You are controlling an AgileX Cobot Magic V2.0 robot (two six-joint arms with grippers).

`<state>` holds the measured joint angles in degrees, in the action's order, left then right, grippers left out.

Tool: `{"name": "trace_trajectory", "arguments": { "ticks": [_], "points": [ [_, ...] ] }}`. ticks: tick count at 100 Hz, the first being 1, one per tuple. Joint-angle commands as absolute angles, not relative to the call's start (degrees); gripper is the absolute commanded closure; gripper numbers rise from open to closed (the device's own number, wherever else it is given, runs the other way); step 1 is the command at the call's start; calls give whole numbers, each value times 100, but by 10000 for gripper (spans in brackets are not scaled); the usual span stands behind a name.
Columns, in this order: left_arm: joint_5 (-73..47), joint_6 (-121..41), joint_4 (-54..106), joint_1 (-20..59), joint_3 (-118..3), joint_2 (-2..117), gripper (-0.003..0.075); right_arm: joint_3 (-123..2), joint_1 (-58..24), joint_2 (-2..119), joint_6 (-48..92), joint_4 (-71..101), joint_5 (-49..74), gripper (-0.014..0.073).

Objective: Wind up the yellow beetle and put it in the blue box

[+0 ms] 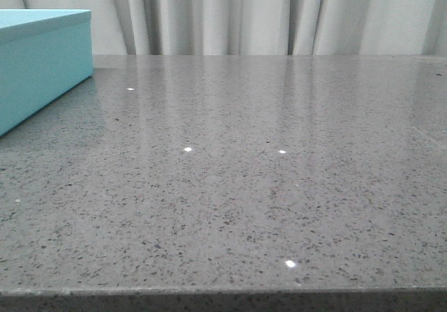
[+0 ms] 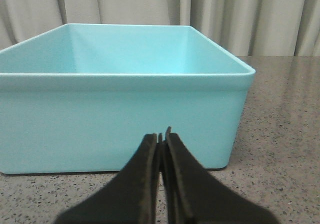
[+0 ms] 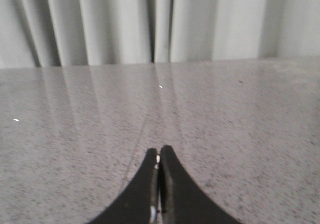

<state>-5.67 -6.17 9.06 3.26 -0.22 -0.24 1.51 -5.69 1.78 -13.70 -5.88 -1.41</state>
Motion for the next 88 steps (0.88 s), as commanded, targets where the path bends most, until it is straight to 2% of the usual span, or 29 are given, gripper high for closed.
{"name": "trace_trajectory", "arguments": {
  "ticks": [1, 22, 88],
  "points": [
    [-191, -611, 971, 371, 227, -204, 741, 51, -448, 117, -1019, -409, -363, 652],
    [-191, -611, 971, 371, 227, -204, 741, 63, -367, -178, -741, -149, 505, 652],
    [-191, -611, 971, 371, 227, -204, 741, 56, -367, -178, -726, -145, 387, 652]
  ]
}}
